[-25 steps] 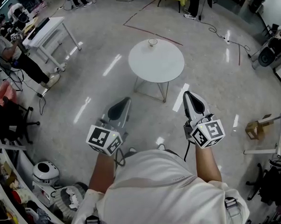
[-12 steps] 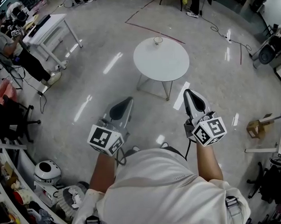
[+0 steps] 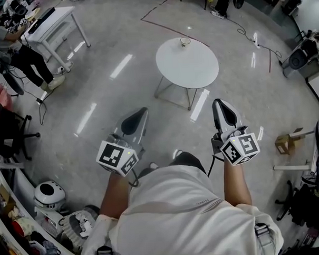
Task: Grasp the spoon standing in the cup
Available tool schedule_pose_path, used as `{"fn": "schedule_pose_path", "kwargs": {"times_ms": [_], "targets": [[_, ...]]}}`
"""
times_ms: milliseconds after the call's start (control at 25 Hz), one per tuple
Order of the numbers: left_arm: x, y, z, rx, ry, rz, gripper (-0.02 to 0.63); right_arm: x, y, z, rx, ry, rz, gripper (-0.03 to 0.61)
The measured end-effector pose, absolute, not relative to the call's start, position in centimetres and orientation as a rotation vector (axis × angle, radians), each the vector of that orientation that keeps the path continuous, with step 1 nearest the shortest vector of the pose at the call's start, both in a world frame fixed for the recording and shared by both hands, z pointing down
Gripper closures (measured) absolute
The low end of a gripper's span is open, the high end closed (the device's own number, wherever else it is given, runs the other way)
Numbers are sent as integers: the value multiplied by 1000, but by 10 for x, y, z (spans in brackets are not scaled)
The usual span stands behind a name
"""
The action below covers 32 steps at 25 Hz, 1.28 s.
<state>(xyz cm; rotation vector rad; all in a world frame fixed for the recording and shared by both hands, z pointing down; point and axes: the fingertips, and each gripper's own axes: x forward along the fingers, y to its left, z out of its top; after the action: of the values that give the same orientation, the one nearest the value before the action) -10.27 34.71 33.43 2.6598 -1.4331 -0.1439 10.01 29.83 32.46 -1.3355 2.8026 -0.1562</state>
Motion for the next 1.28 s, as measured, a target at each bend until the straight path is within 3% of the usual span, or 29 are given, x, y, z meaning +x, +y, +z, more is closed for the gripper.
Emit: {"fn": "schedule_pose_path", "kwargs": {"times_ms": [520,1280], "targets": [[-117,264,350,2619,-1454,-69,611,75,202,340,-1283,2810,-233,574],[3,20,340,2629,-1482,19,611,199,-54,359,-1242,2799,-348,575]]}}
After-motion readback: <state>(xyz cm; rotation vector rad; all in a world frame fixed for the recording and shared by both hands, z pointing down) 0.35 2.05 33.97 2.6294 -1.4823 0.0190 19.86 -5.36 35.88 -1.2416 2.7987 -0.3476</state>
